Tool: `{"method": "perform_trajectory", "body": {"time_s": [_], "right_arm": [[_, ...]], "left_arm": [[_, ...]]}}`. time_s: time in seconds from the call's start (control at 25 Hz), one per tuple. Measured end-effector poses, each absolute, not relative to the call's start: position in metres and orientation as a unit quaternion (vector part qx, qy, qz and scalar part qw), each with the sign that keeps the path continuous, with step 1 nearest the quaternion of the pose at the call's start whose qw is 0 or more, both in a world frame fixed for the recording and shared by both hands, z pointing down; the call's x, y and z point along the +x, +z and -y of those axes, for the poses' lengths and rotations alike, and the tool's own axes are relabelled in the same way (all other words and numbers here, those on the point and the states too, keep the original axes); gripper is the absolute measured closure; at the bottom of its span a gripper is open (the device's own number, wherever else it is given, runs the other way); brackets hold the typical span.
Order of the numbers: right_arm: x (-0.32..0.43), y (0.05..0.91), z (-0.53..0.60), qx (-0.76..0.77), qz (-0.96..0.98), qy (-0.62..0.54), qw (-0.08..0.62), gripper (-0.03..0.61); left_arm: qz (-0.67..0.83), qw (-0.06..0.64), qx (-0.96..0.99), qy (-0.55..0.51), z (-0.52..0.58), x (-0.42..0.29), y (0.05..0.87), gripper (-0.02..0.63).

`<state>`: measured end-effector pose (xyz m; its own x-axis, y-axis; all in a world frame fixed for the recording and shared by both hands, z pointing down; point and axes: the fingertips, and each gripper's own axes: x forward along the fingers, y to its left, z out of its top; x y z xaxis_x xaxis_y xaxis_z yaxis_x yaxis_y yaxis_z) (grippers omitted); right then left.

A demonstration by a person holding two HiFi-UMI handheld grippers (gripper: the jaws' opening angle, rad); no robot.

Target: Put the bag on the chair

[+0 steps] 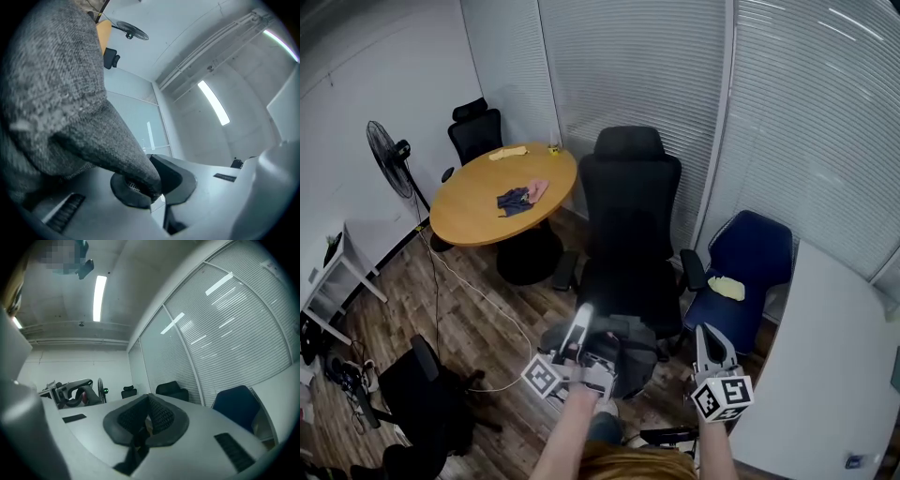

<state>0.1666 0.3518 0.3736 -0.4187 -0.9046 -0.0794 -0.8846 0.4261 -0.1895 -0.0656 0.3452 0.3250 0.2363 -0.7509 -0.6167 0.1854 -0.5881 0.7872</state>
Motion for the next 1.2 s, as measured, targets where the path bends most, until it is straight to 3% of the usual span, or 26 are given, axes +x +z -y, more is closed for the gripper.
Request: {"method": "perform_trajectory", "body": {"time_s": [0.48, 1.2], "right_arm": [[0.158, 0.414, -0.201, -0.533, -0.838, -0.092, 0.063, 0.568], [0.119, 0.417, 0.035, -0.56, -0.818, -0.099, 0.09, 0.568]], "left_arm": [[0.211, 0.427, 0.664, -0.576, -0.192, -0.069, 0.36, 0.591], [0.138, 0.471, 0.682, -0.543, 0.066, -0.082, 0.364, 0.591]]}}
